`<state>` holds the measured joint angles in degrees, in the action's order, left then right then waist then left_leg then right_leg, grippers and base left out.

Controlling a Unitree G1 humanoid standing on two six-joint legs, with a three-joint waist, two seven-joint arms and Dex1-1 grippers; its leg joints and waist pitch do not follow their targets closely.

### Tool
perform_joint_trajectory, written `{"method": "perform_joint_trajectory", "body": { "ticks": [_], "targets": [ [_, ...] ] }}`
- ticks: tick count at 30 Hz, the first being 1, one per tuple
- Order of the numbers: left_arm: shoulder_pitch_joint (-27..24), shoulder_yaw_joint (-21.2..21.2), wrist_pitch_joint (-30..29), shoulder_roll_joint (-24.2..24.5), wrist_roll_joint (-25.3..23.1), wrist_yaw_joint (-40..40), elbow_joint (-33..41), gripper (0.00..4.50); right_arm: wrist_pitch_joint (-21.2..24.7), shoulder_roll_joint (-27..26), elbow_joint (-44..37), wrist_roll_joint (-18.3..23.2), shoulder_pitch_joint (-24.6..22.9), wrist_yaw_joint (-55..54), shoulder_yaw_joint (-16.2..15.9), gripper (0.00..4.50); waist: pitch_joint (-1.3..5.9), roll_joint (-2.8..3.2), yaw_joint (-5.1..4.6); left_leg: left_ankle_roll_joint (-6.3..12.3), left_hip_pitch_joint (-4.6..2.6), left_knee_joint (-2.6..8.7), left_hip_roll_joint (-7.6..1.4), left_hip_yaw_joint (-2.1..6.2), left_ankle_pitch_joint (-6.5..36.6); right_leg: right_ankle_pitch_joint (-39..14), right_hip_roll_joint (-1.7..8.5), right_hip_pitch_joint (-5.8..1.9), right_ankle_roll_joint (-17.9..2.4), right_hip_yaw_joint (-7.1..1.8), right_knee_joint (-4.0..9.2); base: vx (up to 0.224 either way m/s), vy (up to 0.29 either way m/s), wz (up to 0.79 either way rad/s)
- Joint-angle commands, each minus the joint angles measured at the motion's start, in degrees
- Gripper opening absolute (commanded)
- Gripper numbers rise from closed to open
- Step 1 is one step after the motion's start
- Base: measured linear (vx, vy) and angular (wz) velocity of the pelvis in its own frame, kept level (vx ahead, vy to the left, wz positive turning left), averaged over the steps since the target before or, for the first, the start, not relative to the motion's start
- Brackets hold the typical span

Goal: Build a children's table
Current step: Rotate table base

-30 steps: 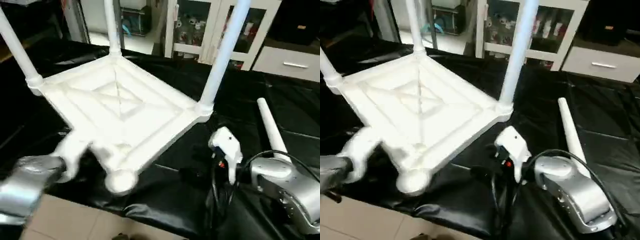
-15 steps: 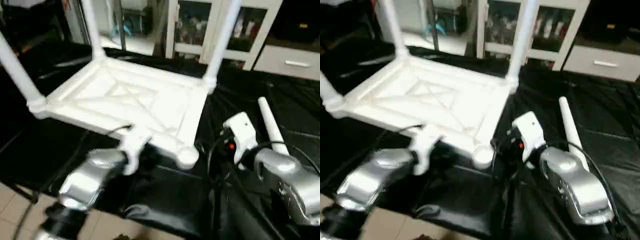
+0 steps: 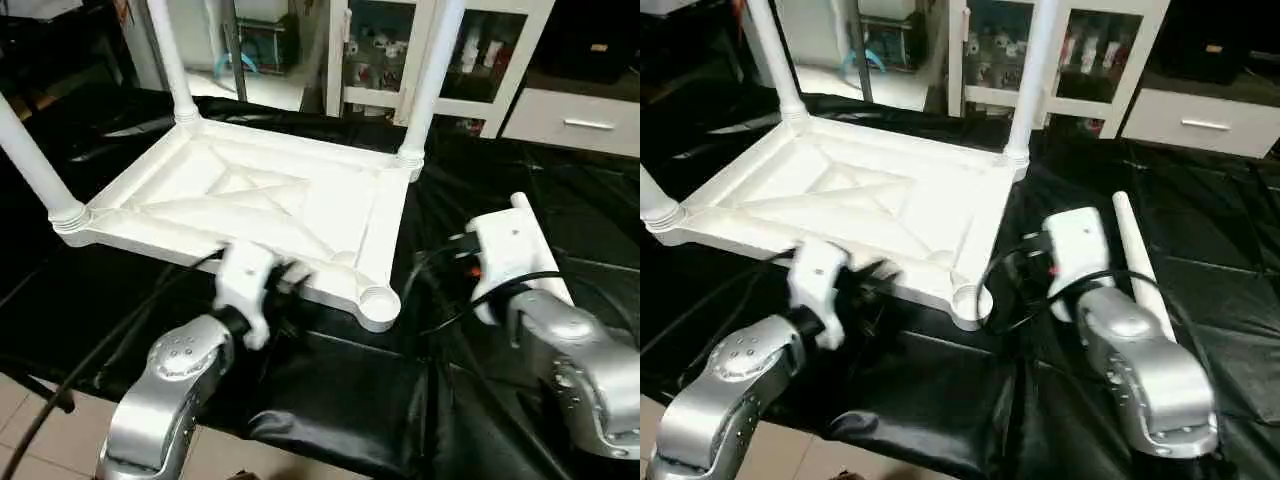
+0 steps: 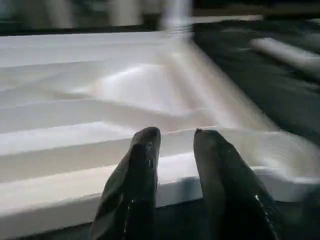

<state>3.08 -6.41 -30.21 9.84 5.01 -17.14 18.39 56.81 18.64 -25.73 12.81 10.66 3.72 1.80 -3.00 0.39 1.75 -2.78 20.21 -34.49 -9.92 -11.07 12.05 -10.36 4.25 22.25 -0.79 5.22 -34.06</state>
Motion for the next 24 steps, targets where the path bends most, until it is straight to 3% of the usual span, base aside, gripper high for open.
{"method": "perform_joint_trajectory", "body": {
  "ticks": [1,4,6,7,8,10,12,13,14,15,16,17,18,19,20,21,22,23,24],
  "targets": [
    [0.89,0.59,1.78,-1.14,-2.52,3.96,-0.71,1.40,1.51,0.10,-0.44,-1.73,-0.41,-1.45,0.95,4.17,2.90,-0.23,-0.31,-0.78,-0.42,4.50,-3.12,2.11,13.75,-24.75,3.80,-1.59,-1.75,-3.51,5.58,0.000,0.000,0.00],
    [2.69,1.19,2.98,-2.54,-4.17,6.41,-1.84,1.40,3.36,0.21,-0.69,-3.37,-0.23,-2.35,0.56,4.17,3.06,-0.59,-0.52,-0.89,-0.28,4.50,-3.17,2.10,12.57,-20.65,3.62,-1.69,-2.15,-3.61,5.34,0.000,0.000,0.00],
    [3.50,1.10,3.22,-3.08,-4.59,7.20,-2.34,1.40,4.28,0.24,-0.24,-3.76,-0.22,-3.00,0.75,4.17,3.23,-0.40,-0.30,-0.68,-0.25,4.33,-3.19,2.08,10.76,-17.08,3.77,-1.82,-3.27,-3.72,4.92,0.000,0.000,0.00],
    [3.65,1.15,3.28,-3.21,-4.56,7.36,-2.43,1.40,4.46,0.29,-0.13,-3.84,-0.22,-3.17,0.74,4.17,3.29,-0.26,-0.29,-0.52,-0.09,4.24,-3.12,1.99,9.91,-15.18,3.78,-1.98,-4.07,-3.77,4.76,0.000,0.000,0.00],
    [4.68,1.50,3.39,-3.55,-4.27,8.02,-3.11,1.40,4.67,0.11,0.12,-3.62,0.12,-3.48,0.84,4.17,3.35,0.49,-0.14,-0.52,-0.19,4.17,-3.08,1.98,9.14,-13.48,3.80,-1.99,-4.98,-3.79,4.50,0.000,0.000,0.00],
    [5.16,1.54,3.48,-3.72,-4.20,8.47,-3.42,1.40,4.75,0.00,0.04,-3.34,0.33,-3.52,1.03,4.17,3.39,0.14,-0.27,-0.27,-0.14,4.10,-3.07,1.87,8.88,-12.01,3.71,-2.15,-5.88,-3.79,4.44,0.000,0.000,0.00],
    [6.13,1.27,3.84,-4.37,-4.57,9.27,-4.66,1.40,4.38,-0.24,0.62,-3.36,0.67,-3.14,0.82,4.17,3.33,0.30,-0.26,-0.14,-0.15,4.11,-3.07,1.86,9.38,-12.38,3.73,-2.18,-6.41,-3.76,4.48,0.000,0.000,0.00],
    [6.43,1.05,3.99,-4.50,-4.88,9.46,-5.04,1.40,4.43,-0.28,0.86,-3.53,0.77,-3.00,0.56,4.17,3.30,0.05,-0.32,-0.90,-0.35,4.31,-3.46,2.24,9.97,-13.14,3.09,-2.16,-6.04,-3.32,4.47,0.000,0.000,0.00],
    [7.31,0.64,4.16,-4.80,-5.45,9.60,-5.60,1.40,5.33,-0.98,0.94,-3.63,1.25,-2.97,0.39,4.17,3.25,0.12,-0.89,-1.93,-0.82,4.76,-4.33,2.89,11.57,-13.10,1.79,-1.98,-5.31,-2.40,4.65,0.000,0.000,0.00],
    [7.62,0.60,4.18,-4.89,-5.45,9.50,-5.64,1.40,5.90,-1.49,0.75,-3.50,1.49,-3.11,0.54,4.17,3.29,0.50,-1.20,-1.96,-1.16,5.21,-5.15,3.49,12.32,-12.33,1.28,-1.92,-5.08,-1.87,4.72,0.000,0.000,0.00],
    [7.70,0.77,4.02,-5.09,-5.25,9.54,-5.52,1.40,6.58,-1.95,0.32,-3.30,1.48,-3.15,0.20,4.17,3.28,1.93,-1.81,-1.24,-2.39,7.10,-9.15,5.83,13.49,-9.51,0.77,-1.46,-5.21,-0.86,3.22,-0.001,-0.053,0.07],
    [7.73,0.81,4.01,-5.18,-5.20,9.61,-5.57,1.40,6.91,-1.99,0.09,-3.37,1.37,-3.15,-0.22,4.17,3.34,2.70,-2.37,0.68,-3.15,8.98,-13.80,7.82,12.72,-6.45,1.29,-0.52,-4.62,-0.68,-0.29,-0.001,-0.053,0.07],
    [7.72,0.83,4.02,-5.26,-5.19,9.75,-5.65,1.40,7.27,-1.91,-0.18,-3.56,1.17,-3.09,-0.85,4.17,3.31,2.44,-2.60,2.05,-3.30,9.53,-14.91,8.06,11.53,-5.66,1.50,0.16,-4.72,-0.71,-1.71,0.009,-0.097,0.12],
    [7.70,0.78,4.03,-5.25,-5.21,9.76,-5.66,1.40,7.42,-2.00,-0.27,-3.55,1.12,-3.15,-0.82,4.17,3.36,1.82,-2.78,5.82,-3.50,9.51,-14.87,7.74,8.51,-4.15,1.97,1.13,-6.18,-1.25,-3.57,0.009,-0.149,0.11],
    [7.53,0.29,4.08,-5.15,-5.39,9.79,-5.69,1.40,8.52,-2.76,-0.96,-3.39,0.86,-3.60,-0.43,4.17,3.53,0.60,-2.86,10.44,-2.96,8.35,-12.45,5.84,8.12,-0.29,2.58,0.98,-11.59,-2.02,-2.80,0.009,-0.149,0.11],
    [7.50,0.18,4.05,-5.15,-5.38,9.76,-5.65,1.40,8.67,-2.93,-1.09,-3.29,0.88,-3.65,-0.30,4.17,3.72,-0.14,-3.07,12.48,-1.99,7.18,-9.98,4.46,9.21,1.53,2.78,0.44,-16.18,-2.25,-1.40,0.004,-0.199,0.08],
    [7.37,-0.11,3.84,-5.11,-5.23,9.55,-5.43,1.40,8.87,-3.13,-1.33,-3.04,1.02,-3.65,-0.27,4.17,4.10,-2.80,-2.74,13.04,0.73,-3.90,2.70,-1.23,14.35,-0.61,1.54,-1.32,-25.83,-3.36,5.32,0.006,-0.194,0.00],
    [7.25,-0.38,3.94,-4.98,-5.44,9.36,-5.36,1.40,8.98,-3.18,-1.40,-3.11,1.09,-3.55,-0.43,4.17,4.82,-3.44,-1.30,11.50,3.25,-10.75,4.42,-0.04,13.85,-6.51,4.92,-4.20,-28.15,-5.02,6.33,0.006,-0.194,0.00],
    [7.13,-0.61,4.01,-4.88,-5.62,9.19,-5.41,1.40,8.99,-3.22,-1.31,-3.19,1.19,-3.47,-0.55,4.17,4.44,-3.08,-1.06,10.01,5.16,-11.06,4.07,0.80,11.35,-6.25,5.28,-5.16,-27.03,-5.07,5.62,-0.012,-0.168,-0.07]
  ]
}}
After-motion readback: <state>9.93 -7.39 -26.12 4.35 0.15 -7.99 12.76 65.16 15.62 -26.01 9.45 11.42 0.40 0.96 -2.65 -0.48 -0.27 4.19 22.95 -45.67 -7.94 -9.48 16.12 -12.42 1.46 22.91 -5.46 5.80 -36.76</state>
